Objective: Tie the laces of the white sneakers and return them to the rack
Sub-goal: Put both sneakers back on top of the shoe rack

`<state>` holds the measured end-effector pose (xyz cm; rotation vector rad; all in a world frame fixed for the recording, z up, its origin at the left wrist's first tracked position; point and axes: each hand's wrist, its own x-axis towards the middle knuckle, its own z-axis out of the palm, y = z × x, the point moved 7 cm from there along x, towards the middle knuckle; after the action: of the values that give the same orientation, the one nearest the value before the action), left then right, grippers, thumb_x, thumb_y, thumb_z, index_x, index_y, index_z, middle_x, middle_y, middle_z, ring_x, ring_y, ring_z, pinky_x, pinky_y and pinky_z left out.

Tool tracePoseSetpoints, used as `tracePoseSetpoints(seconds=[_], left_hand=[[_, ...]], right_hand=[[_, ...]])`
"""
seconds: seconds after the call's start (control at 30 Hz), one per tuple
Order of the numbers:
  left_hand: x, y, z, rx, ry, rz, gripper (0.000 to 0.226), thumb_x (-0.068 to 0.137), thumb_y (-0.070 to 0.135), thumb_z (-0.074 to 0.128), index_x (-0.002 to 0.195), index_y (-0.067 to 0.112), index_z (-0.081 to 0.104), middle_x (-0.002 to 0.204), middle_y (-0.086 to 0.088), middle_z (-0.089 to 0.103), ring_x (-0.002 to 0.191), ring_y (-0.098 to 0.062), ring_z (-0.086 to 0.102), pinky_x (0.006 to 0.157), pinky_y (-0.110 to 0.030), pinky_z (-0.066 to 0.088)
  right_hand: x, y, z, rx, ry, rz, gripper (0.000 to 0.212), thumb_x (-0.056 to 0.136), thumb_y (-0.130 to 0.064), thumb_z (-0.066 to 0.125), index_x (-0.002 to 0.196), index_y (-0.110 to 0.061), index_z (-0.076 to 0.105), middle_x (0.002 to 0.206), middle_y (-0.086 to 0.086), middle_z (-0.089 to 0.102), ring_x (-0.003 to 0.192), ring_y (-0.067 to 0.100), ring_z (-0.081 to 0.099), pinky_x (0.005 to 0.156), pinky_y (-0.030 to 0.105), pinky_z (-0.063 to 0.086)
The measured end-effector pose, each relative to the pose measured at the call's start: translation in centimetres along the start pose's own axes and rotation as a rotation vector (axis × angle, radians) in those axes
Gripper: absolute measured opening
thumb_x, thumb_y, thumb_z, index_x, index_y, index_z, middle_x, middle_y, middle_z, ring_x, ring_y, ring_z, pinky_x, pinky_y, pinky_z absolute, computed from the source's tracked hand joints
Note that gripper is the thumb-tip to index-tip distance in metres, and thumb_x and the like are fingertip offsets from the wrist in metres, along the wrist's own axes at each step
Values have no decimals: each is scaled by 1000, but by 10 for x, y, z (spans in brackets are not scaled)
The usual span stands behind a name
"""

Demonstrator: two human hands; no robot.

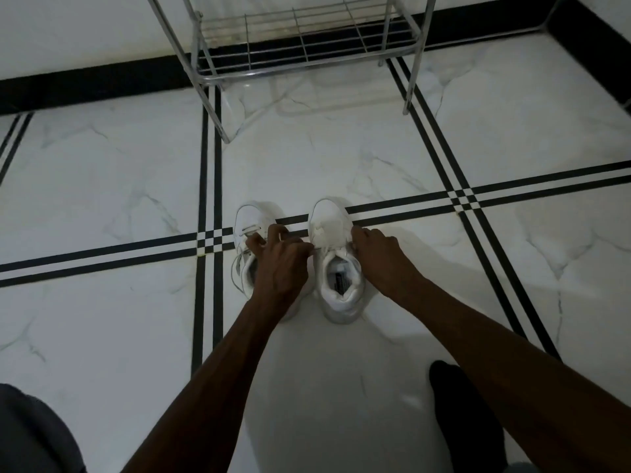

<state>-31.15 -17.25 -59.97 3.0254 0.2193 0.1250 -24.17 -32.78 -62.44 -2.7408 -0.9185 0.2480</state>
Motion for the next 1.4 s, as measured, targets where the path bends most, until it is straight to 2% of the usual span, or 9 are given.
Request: tracePoseSetpoints(seconds=[0.13,0.23,0.33,0.43,0.5,0.67,0.83,1.13,1.4], left_hand=[[-6,-46,-28,-346,161,-341,40,97,49,57,132,30,62,144,5,58,142,-29,39,111,-57,22],[-24,-103,-15,-528,113,-613,69,91,71,54,138,21,57,146,-5,56,142,-32,43,116,-60,32],[-49,-124,3,-834,-8,-713,73,79,83,60,121,24,69,121,4,74,119,-19,66,106,-50,52],[-67,-102,14,-1073,-124,-651,35,83,52,79,110,32,71,98,14,77,94,-7,74,85,-42,63],[-70,-95,14,-1128,-86,-605,47,80,33,83,123,24,67,103,9,75,96,-16,75,77,-40,64],[-66,-96,17,-1045,-1,-631,29,83,22,68,104,42,63,97,13,71,88,-21,74,73,-39,62],[-43,-96,6,-885,52,-650,34,83,35,51,110,23,69,98,-1,73,87,-31,71,76,-44,58],[20,-46,-189,-911,78,-617,56,88,39,53,141,23,57,127,0,65,103,-8,66,83,-23,55],[101,-4,-406,-884,86,-603,63,84,44,53,143,22,56,132,5,63,116,-19,65,94,-46,57]], right_hand=[[-7,26,3,620,-205,299,59,93,-56,53,137,-18,45,129,5,56,118,28,58,96,45,52],[-23,18,9,973,-527,421,80,77,-68,66,142,-29,42,131,-6,58,117,21,63,84,45,62],[-19,12,10,929,-448,354,78,71,-45,85,137,-26,48,127,1,63,108,21,67,72,44,64],[-9,7,14,806,-300,400,69,75,-34,80,135,-20,49,122,3,64,97,16,65,57,25,57],[-1,3,15,735,-223,383,59,79,-35,77,131,-18,53,116,3,66,92,14,62,58,19,49],[13,-4,22,650,-129,379,46,77,-36,75,116,-17,62,107,4,71,96,20,65,75,27,45],[32,-4,5,673,-133,382,43,73,-37,76,110,-18,66,100,3,72,91,21,68,71,36,60],[48,-24,-221,746,-41,316,45,76,-26,73,121,-21,64,104,0,74,91,18,67,80,28,52],[79,-44,-454,752,-54,308,59,69,-36,69,127,-30,59,108,-2,72,90,20,71,81,42,60]])
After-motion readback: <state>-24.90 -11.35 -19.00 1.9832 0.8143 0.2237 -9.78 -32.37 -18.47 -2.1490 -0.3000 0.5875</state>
